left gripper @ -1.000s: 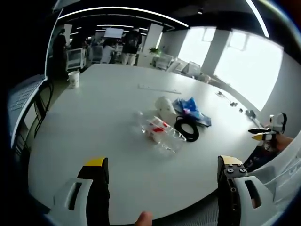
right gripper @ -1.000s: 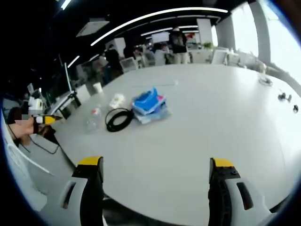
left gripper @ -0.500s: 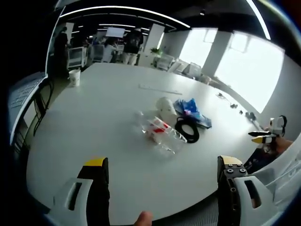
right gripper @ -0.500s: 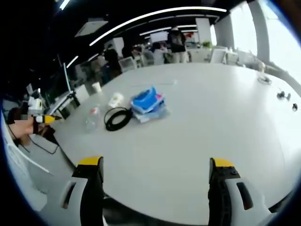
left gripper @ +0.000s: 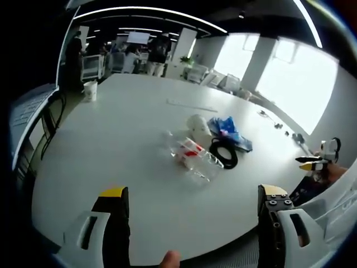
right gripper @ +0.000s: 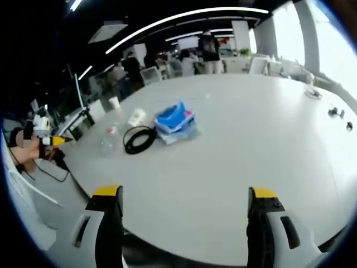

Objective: Arrange the tabletop items into an orderly group along one side of the table until the central work area is clear of visible clutter.

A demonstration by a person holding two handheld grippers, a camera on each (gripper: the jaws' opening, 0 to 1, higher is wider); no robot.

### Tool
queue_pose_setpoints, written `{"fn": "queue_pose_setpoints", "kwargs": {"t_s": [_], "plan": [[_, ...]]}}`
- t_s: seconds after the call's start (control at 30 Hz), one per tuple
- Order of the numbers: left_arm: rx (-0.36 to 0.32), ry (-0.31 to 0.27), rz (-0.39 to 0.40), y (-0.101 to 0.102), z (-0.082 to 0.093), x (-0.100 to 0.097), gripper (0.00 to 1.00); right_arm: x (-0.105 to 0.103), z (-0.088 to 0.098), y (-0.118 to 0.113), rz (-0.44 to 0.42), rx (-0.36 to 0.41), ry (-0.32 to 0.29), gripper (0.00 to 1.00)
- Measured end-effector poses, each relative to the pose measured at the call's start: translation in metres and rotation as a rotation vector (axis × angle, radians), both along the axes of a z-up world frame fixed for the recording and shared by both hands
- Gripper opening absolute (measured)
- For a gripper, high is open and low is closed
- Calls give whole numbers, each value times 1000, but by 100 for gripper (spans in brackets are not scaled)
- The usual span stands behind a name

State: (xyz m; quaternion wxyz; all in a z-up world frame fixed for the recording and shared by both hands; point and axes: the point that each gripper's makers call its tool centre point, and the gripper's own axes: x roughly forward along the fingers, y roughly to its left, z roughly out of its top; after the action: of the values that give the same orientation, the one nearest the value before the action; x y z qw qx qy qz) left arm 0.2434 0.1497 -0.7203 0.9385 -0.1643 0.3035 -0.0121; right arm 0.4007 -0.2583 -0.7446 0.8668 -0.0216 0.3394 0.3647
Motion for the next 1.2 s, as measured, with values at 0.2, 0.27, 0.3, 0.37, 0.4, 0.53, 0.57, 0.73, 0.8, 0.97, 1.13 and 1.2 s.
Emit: {"fn": "queue_pose_setpoints", "kwargs": {"t_s": [0.2,0.27,0.3,0.37,0.4,0.53,0.57,0.73,0.8,0.97,1.13,1.2], "plan": [[-4,2,-2,-2,-2,3,93,1,0,2,4,-1,0,91],[-6,3,-4,-2,-2,4,92,1,0,3,7,1,1,90],[-7,2,-4,-3,-3,5,92,2,0,4,7,0,0,90],[-10,3,-7,-4,-3,7,92,3,-1,5,9,1,1,90],[-9,4,-8,-4,-3,7,92,3,-1,6,10,2,1,90],[-11,3,-11,-4,-3,10,92,5,0,11,19,4,-1,90],[-12,3,-12,-5,-3,10,92,6,0,13,20,6,-1,90],[-11,1,-14,-4,-4,14,92,9,0,19,31,7,-3,90],[-13,-1,-13,-4,-3,15,92,9,1,21,34,10,-4,90],[-16,1,-14,-5,-6,17,92,12,0,27,44,12,-5,90],[-21,5,-15,-6,-8,18,92,14,-2,31,48,14,-1,90],[-23,7,-16,-6,-9,19,92,15,-2,32,50,16,-1,89]]}}
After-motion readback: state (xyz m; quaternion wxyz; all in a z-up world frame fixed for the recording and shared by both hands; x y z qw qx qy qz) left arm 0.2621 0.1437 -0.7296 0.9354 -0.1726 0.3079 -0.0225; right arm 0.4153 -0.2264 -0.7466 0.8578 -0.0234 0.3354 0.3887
